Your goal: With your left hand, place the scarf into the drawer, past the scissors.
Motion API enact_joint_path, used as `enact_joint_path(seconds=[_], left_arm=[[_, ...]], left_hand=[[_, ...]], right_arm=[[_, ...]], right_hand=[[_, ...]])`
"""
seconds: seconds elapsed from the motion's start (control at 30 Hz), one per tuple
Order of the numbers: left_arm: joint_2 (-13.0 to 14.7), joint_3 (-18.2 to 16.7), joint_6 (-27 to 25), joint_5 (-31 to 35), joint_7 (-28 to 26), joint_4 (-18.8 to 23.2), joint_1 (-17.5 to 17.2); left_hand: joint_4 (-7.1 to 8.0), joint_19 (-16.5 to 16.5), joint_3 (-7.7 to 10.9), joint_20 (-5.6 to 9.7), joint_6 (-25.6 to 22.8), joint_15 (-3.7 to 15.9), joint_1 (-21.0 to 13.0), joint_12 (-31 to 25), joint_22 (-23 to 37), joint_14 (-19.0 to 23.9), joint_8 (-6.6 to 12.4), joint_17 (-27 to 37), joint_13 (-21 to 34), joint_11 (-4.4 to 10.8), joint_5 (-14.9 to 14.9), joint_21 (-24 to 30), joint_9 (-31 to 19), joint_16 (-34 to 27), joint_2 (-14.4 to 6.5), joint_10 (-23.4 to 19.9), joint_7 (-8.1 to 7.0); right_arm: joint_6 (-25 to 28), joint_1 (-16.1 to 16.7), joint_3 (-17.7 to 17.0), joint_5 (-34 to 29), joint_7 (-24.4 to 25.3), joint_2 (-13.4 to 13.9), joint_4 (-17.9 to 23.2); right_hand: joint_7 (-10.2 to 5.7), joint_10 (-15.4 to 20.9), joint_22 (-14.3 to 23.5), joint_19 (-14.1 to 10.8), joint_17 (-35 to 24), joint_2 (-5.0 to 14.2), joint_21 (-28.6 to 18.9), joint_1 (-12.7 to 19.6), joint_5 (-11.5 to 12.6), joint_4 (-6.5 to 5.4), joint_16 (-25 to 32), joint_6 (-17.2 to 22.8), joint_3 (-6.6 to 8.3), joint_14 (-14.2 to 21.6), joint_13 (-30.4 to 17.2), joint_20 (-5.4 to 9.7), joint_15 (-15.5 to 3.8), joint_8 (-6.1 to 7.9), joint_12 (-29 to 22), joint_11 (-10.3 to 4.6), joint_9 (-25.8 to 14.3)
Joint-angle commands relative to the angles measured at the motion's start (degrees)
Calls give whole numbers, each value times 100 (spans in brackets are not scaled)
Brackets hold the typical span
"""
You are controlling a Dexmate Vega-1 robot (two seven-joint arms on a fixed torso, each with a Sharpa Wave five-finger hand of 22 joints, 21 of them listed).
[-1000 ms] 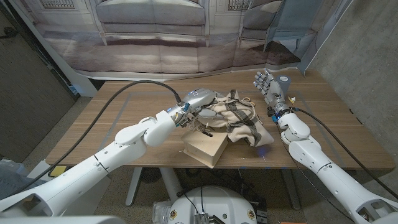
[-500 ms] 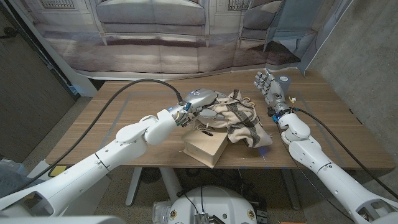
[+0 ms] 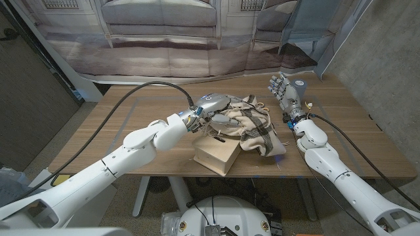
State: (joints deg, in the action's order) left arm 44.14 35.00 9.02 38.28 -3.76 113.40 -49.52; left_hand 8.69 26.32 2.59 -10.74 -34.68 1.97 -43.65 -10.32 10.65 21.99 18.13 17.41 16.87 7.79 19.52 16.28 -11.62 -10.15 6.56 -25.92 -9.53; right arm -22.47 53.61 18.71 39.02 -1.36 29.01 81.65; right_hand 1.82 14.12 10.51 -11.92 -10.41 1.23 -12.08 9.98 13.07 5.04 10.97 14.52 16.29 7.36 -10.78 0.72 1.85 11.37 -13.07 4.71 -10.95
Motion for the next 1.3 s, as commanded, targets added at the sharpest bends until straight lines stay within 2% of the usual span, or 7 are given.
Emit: enact_joint_path(seconds=[0.03, 0.27, 0.4, 0.67, 1.3], left_arm=[[-30, 17, -78, -4, 69, 26, 49], [-30, -3, -185, -109, 178, 100, 22], [-16, -14, -284, -93, 216, 173, -2], [32, -36, -390, -135, 332, 310, -38], [158, -172, -548, -194, 344, 629, -234]], left_hand=[[38, -119, -78, -69, 57, -61, 131, -9, 19, -172, -66, -43, -16, -31, 61, -98, -16, 2, -36, 181, 39], [29, -297, -175, -140, 375, -158, 267, -17, 16, -488, -240, -151, -67, -122, 138, -221, -22, 2, -60, 452, 42], [75, -390, -295, -161, 549, -230, 495, -27, 18, -632, -335, -212, -97, -212, 171, -286, -34, -13, -52, 616, 115], [97, -545, -463, -161, 800, -316, 804, -44, 20, -827, -464, -293, -137, -270, 223, -376, -48, -23, -47, 809, 169], [94, -752, -719, -163, 1208, -428, 1225, -62, 21, -1060, -633, -401, -191, -367, 293, -464, -70, -39, -19, 1106, 256]], right_arm=[[-27, -19, -7, 12, -23, -13, -33], [-18, -6, -23, 22, -9, 2, 10], [-36, -21, -14, 18, -45, 0, -15], [-59, -49, 6, 23, -72, -39, -62], [-87, -80, 16, 28, -83, -76, -78]], right_hand=[[-13, 52, 16, -25, -14, 64, 9, -7, -12, 32, -26, 13, 25, 48, -30, -10, -13, 4, 14, -16, -16], [-17, 51, 16, -20, -14, 64, 12, -9, -13, 33, -24, 15, 23, 54, -31, -28, -16, 5, 14, -17, -16], [-13, 51, 17, -20, -14, 64, 13, -10, -13, 33, -23, 16, 21, 55, -31, -32, -12, 6, 14, -18, -16], [-20, 49, 17, -22, -13, 65, 14, -9, -14, 36, -24, 13, 19, 55, -31, -33, -10, 4, 16, -17, -16], [-21, 51, 18, -26, -13, 67, 16, -8, -15, 40, -27, 12, 16, 52, -30, -42, -6, 4, 16, -21, -16]])
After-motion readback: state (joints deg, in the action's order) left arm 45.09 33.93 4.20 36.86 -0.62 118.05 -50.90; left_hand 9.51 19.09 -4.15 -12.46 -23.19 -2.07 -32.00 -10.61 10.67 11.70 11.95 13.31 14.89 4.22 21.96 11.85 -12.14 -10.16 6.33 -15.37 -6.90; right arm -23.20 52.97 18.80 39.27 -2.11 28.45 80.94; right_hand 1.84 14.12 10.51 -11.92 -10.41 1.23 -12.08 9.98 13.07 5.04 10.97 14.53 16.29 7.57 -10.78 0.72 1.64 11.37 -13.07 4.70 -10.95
